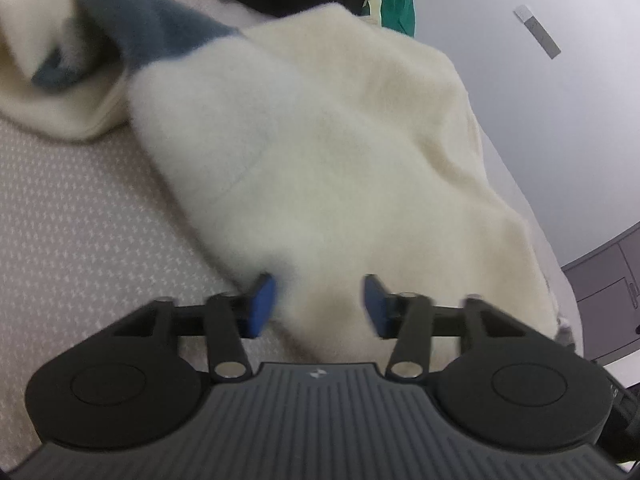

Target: Fold large clothes

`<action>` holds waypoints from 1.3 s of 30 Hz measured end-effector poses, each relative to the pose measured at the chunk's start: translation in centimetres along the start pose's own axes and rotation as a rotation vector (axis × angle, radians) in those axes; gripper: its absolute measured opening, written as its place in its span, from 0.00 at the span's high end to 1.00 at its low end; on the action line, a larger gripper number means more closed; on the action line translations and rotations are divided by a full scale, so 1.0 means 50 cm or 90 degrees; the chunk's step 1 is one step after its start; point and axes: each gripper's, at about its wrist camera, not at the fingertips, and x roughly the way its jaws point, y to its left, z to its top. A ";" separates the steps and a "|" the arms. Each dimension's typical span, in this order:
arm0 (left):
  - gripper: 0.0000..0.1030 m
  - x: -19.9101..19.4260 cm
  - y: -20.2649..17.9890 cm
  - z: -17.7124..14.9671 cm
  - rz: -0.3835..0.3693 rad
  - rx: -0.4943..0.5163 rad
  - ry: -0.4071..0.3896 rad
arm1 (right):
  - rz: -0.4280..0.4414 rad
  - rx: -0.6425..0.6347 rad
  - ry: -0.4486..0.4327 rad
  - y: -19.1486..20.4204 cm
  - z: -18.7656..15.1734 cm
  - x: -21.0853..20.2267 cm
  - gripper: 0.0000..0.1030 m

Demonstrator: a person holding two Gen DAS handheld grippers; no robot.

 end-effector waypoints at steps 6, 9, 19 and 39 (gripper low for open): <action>0.93 -0.037 0.008 0.024 -0.019 -0.006 -0.064 | 0.017 -0.012 -0.035 0.001 0.026 -0.013 0.82; 0.97 -0.066 0.004 0.048 -0.054 0.001 -0.117 | 0.037 -0.022 -0.062 0.008 0.052 -0.024 0.83; 0.97 -0.019 -0.048 0.131 -0.074 0.109 -0.153 | 0.060 0.024 -0.073 0.003 0.157 0.073 0.84; 0.96 0.058 -0.170 -0.007 -0.160 0.452 -0.114 | -0.011 -0.057 -0.013 -0.024 0.171 0.233 0.88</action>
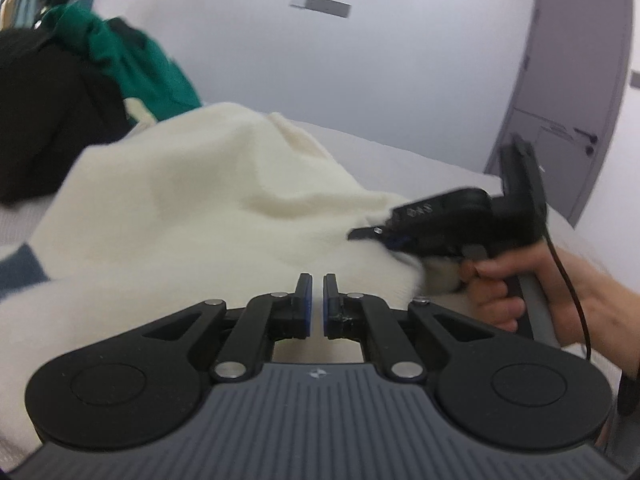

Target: Fold large clothes

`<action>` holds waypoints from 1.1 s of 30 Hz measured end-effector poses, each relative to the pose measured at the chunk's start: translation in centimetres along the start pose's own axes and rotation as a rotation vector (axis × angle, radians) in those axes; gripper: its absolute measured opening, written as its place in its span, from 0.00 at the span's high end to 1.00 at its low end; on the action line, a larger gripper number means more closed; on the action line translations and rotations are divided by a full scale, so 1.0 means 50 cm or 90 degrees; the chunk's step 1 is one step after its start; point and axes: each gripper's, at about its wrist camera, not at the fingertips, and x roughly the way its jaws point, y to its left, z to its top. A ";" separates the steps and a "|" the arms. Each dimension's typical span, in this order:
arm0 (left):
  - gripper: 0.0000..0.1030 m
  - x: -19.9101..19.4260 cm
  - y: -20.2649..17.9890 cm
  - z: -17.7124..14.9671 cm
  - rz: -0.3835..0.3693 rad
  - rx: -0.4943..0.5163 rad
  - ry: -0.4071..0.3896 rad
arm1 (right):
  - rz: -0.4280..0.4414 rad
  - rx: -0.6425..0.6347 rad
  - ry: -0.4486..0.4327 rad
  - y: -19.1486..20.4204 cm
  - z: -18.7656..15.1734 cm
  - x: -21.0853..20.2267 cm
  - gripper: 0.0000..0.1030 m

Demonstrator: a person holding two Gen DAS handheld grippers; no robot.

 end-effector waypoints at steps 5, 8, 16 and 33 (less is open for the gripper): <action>0.78 0.006 -0.060 -0.022 0.014 0.075 0.008 | -0.018 -0.021 0.000 0.015 -0.012 -0.008 0.88; 0.67 0.020 -0.096 -0.030 0.025 0.142 0.012 | -0.019 -0.014 -0.002 0.013 -0.014 -0.014 0.88; 0.52 0.061 -0.141 -0.065 0.101 0.246 0.036 | -0.018 -0.018 -0.004 0.008 -0.018 -0.019 0.88; 0.81 0.086 -0.139 -0.077 0.233 0.292 0.052 | -0.025 -0.030 -0.010 0.019 -0.019 -0.030 0.86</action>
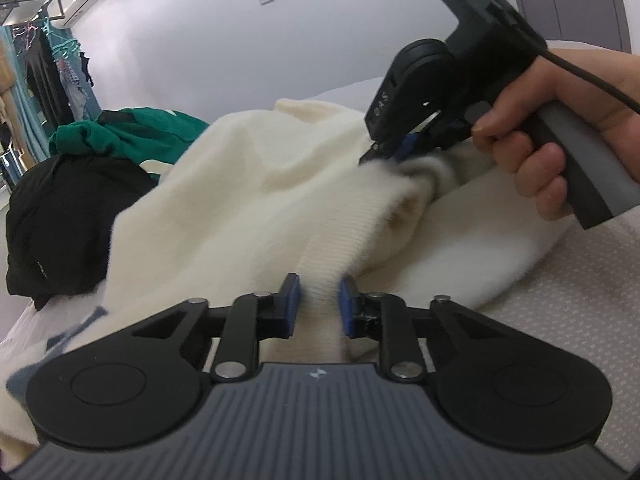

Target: Fold large clothes

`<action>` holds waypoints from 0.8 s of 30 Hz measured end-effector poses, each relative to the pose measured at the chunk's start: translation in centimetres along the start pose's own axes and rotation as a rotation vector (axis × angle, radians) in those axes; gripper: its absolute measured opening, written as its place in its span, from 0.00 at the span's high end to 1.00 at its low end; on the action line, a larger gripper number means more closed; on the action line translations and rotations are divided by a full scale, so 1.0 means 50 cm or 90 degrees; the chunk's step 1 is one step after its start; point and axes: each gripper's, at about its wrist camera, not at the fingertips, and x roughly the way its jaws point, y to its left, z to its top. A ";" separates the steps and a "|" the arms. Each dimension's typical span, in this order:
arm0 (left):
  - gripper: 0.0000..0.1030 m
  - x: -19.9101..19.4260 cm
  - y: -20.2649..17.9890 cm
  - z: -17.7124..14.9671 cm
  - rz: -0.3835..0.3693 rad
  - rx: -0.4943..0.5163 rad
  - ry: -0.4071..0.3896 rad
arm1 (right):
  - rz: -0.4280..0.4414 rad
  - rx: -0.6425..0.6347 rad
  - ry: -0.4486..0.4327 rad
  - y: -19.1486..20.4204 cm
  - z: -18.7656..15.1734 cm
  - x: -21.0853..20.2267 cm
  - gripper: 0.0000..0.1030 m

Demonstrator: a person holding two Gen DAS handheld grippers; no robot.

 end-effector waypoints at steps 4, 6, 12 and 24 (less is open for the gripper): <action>0.89 -0.007 0.026 0.007 0.005 -0.040 -0.012 | -0.006 -0.018 -0.004 0.013 -0.002 -0.013 0.84; 0.90 -0.016 0.047 0.012 0.016 -0.076 -0.027 | -0.006 -0.032 -0.009 0.021 -0.002 -0.027 0.82; 0.91 -0.044 0.157 0.018 -0.039 -0.265 -0.065 | -0.003 -0.105 -0.038 0.066 -0.008 -0.094 0.54; 0.91 -0.050 0.247 0.000 -0.138 -0.451 -0.058 | -0.017 -0.392 -0.086 0.233 -0.118 -0.151 0.30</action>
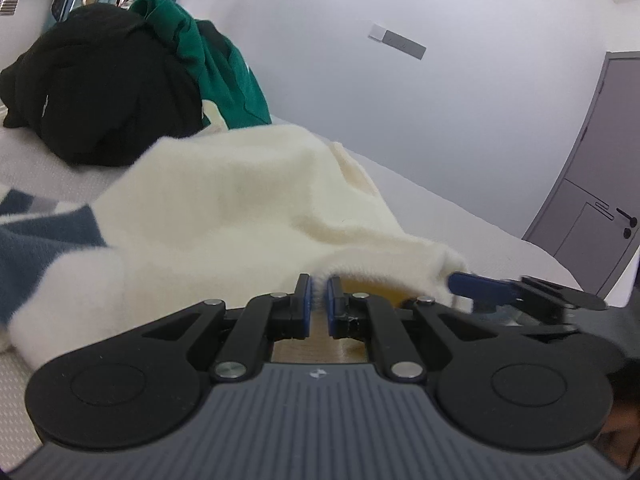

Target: Fold large clothes

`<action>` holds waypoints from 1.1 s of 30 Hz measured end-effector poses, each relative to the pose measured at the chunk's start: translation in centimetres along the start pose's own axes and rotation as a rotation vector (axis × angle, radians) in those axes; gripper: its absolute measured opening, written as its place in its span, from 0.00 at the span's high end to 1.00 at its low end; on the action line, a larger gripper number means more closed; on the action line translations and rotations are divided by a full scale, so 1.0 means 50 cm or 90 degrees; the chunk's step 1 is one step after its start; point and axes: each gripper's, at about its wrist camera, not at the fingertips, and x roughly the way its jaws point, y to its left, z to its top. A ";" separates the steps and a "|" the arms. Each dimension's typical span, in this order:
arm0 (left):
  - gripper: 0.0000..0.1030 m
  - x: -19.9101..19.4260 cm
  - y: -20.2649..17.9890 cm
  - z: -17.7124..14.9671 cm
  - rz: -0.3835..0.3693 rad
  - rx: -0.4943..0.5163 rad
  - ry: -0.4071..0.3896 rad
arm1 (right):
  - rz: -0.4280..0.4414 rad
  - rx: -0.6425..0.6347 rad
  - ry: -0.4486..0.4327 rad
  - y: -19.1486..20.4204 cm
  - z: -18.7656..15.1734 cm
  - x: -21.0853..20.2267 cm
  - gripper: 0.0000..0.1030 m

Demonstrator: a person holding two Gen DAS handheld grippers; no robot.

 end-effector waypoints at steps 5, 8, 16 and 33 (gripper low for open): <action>0.91 -0.010 -0.001 -0.005 0.007 0.003 -0.005 | -0.090 -0.011 0.012 0.005 -0.005 0.059 0.31; 0.91 -0.006 -0.010 -0.014 0.008 0.003 0.005 | -0.173 0.037 -0.010 -0.032 -0.003 0.068 0.31; 0.91 -0.004 -0.079 -0.053 0.018 0.075 -0.009 | -0.190 0.096 -0.143 -0.050 0.035 0.007 0.31; 0.54 0.038 -0.175 -0.135 0.165 0.312 -0.071 | -0.116 0.180 -0.136 -0.066 0.024 -0.004 0.35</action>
